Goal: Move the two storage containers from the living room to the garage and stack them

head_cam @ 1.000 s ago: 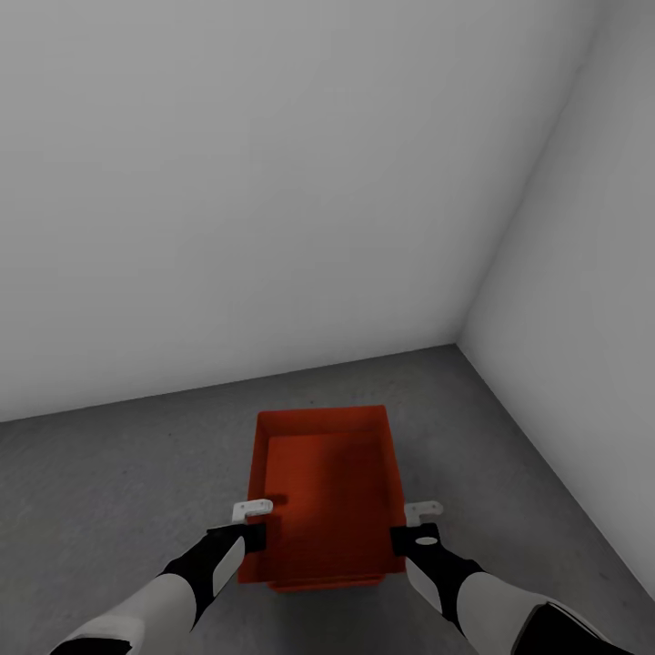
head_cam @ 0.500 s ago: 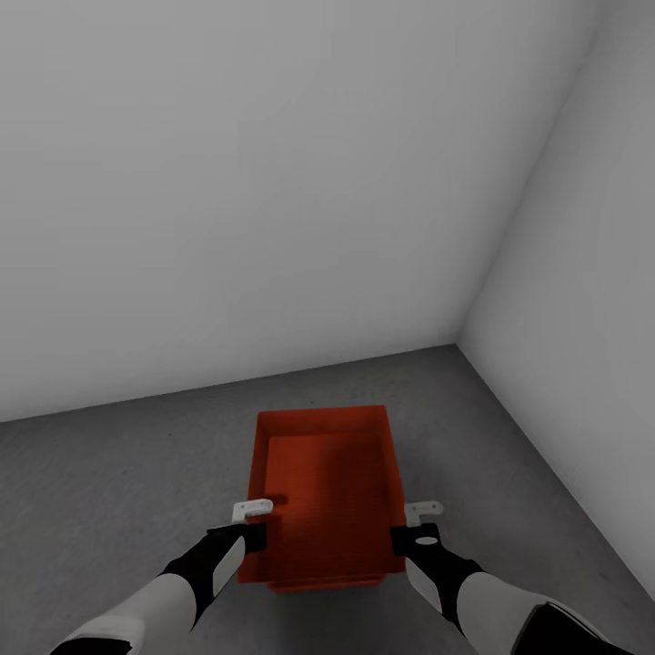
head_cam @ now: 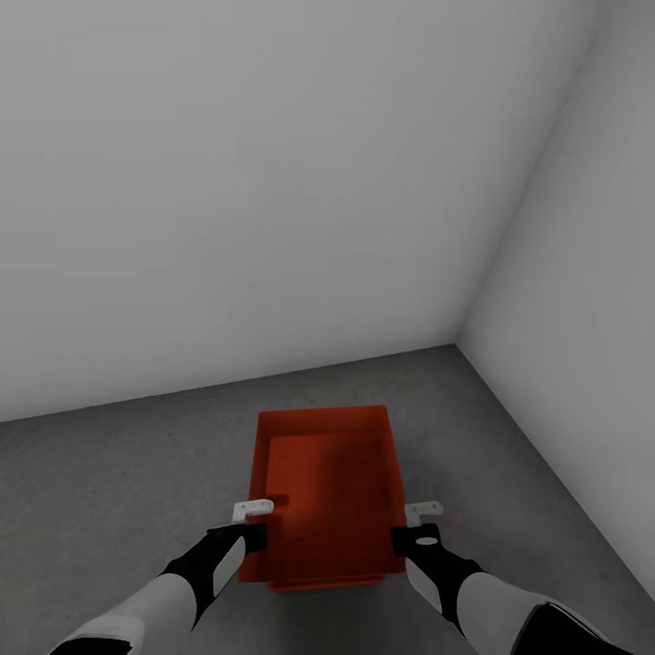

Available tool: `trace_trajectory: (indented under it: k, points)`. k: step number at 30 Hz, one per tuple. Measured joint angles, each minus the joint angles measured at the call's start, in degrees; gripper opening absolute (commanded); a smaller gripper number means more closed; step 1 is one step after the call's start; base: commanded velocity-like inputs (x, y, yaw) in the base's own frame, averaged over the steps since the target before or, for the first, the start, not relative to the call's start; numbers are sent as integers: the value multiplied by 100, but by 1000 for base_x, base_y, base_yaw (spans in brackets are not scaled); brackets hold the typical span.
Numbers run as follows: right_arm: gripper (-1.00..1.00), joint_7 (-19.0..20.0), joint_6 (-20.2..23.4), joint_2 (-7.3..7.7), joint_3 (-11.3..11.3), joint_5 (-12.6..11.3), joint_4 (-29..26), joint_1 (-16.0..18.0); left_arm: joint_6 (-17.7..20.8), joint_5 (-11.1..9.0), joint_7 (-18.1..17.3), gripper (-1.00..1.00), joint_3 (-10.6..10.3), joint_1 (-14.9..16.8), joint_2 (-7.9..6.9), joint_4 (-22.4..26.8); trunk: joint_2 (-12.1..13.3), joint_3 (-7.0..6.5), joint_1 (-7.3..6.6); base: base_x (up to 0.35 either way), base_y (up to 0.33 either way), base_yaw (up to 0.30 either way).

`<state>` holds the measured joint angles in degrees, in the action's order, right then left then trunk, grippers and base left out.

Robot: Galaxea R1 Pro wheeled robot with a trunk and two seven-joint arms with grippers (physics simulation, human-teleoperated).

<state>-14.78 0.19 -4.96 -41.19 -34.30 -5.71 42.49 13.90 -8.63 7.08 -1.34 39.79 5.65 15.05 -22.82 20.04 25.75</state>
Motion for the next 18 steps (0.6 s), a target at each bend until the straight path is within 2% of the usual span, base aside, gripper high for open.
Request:
trace_trajectory:
  k: [12,18]
  points:
    - [-100,-1,0,-8,16,-13,38,0,40,-2,-7,-100,-17,0,3,2,0,0,0,0,0,0]
    - [-100,-3,0,-8,16,-17,40,1,43,-8,-8,-100,-23,0,3,2,-240,108,132,0,0,0]
